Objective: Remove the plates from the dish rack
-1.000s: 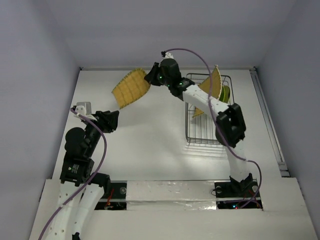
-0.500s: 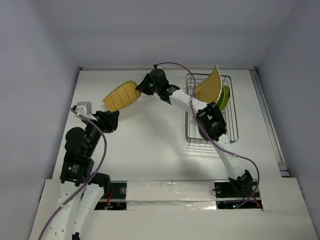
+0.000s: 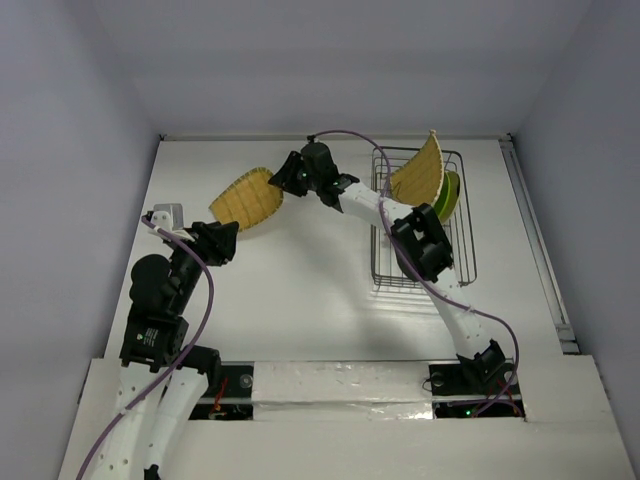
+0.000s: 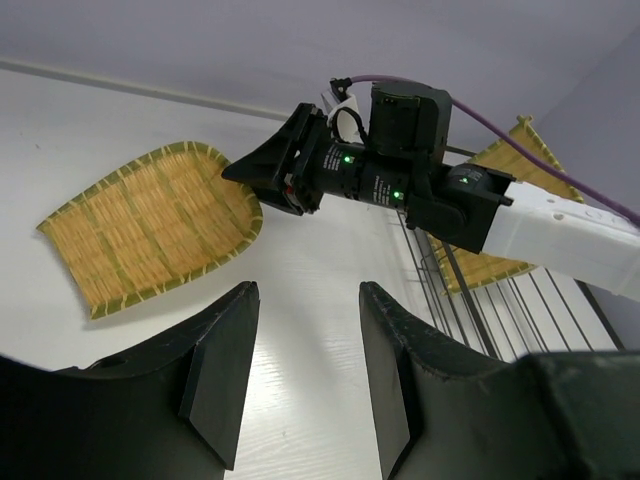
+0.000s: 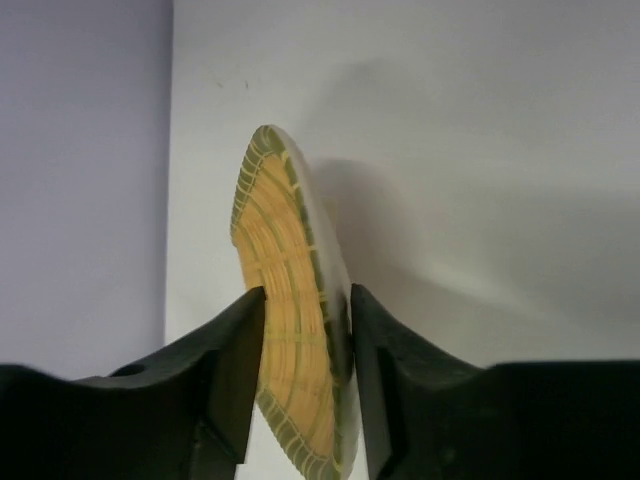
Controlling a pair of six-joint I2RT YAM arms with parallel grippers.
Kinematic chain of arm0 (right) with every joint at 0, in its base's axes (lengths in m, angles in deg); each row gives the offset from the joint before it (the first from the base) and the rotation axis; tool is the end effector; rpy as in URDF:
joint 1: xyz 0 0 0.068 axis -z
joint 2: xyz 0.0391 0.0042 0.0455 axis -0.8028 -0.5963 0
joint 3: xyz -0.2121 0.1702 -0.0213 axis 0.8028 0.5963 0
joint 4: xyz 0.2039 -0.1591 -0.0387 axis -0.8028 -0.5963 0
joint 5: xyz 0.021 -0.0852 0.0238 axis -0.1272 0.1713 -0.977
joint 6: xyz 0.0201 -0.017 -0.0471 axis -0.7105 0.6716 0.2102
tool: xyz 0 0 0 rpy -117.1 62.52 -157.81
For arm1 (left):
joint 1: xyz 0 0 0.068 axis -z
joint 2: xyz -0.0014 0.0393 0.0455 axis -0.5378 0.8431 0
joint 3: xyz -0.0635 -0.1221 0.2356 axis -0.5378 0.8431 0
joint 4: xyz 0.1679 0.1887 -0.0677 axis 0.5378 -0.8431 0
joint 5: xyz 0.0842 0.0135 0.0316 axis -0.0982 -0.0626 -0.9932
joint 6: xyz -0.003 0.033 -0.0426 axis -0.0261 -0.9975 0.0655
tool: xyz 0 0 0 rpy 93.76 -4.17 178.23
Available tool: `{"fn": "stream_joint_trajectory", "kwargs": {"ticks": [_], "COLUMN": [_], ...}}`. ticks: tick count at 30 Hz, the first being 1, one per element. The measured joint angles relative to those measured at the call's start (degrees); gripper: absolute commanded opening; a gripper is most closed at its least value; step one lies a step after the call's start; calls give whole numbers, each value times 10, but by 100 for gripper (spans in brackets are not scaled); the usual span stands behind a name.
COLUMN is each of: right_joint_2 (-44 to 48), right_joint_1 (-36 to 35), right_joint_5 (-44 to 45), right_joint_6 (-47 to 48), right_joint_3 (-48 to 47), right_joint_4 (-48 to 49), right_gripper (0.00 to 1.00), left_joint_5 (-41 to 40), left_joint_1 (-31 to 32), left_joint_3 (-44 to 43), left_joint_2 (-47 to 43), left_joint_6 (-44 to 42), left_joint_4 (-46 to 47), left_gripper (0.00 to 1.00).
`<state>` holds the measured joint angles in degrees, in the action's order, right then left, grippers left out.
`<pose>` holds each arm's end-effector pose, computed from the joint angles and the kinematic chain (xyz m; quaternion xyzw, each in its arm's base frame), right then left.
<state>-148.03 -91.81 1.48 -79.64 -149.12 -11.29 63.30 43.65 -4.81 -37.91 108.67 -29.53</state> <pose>0.4534 0.3660 0.1951 0.0630 0.8280 0.4376 0.3450 0.1112 -0.0267 0.3536 -0.0029 0.6663 -0.2419 0.7054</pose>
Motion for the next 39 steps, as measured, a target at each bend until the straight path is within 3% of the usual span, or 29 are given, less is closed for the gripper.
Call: {"fn": "stream_joint_trajectory", "kwargs": {"ticks": [1, 11, 13, 18, 20, 21, 22, 24, 28, 33, 37, 39], "right_joint_2": [0, 7, 13, 72, 107, 134, 160, 228, 383, 565, 664, 692], "right_joint_1": [0, 0, -1, -4, -6, -6, -7, -7, -7, 14, 73, 108], "right_joint_5": [0, 14, 25, 56, 69, 76, 83, 101, 171, 287, 356, 381], "right_joint_6": [2, 39, 56, 104, 121, 134, 148, 172, 245, 322, 341, 345], "right_joint_3": [1, 28, 29, 30, 38, 50, 63, 109, 220, 348, 444, 484], "right_joint_4": [-1, -2, -10, -33, -33, -32, -31, -23, -24, -42, -68, -84], "right_gripper": [54, 93, 99, 99, 79, 61, 21, 5, 1, 2, 15, 31], "left_joint_5": [0, 0, 0, 0, 0, 0, 0, 0, 2, 5, 7, 9], "left_joint_1": [0, 0, 0, -1, -4, -4, -4, -6, -7, -7, -7, -7], "left_joint_3": [0, 0, 0, 0, 0, 0, 0, 0, 0, 0, 0, 0], "left_joint_2": [0, 0, 0, 0, 0, 0, 0, 0, -1, -5, -6, -5], "left_joint_6": [0, 0, 0, 0, 0, 0, 0, 0, 0, 0, 0, 0], "left_joint_4": [0, 0, 0, 0, 0, 0, 0, 0, 0, 0, 0, 0], "left_gripper": [41, 42, 42, 45, 47, 47, 47, 47, 47, 47, 47, 47]}}
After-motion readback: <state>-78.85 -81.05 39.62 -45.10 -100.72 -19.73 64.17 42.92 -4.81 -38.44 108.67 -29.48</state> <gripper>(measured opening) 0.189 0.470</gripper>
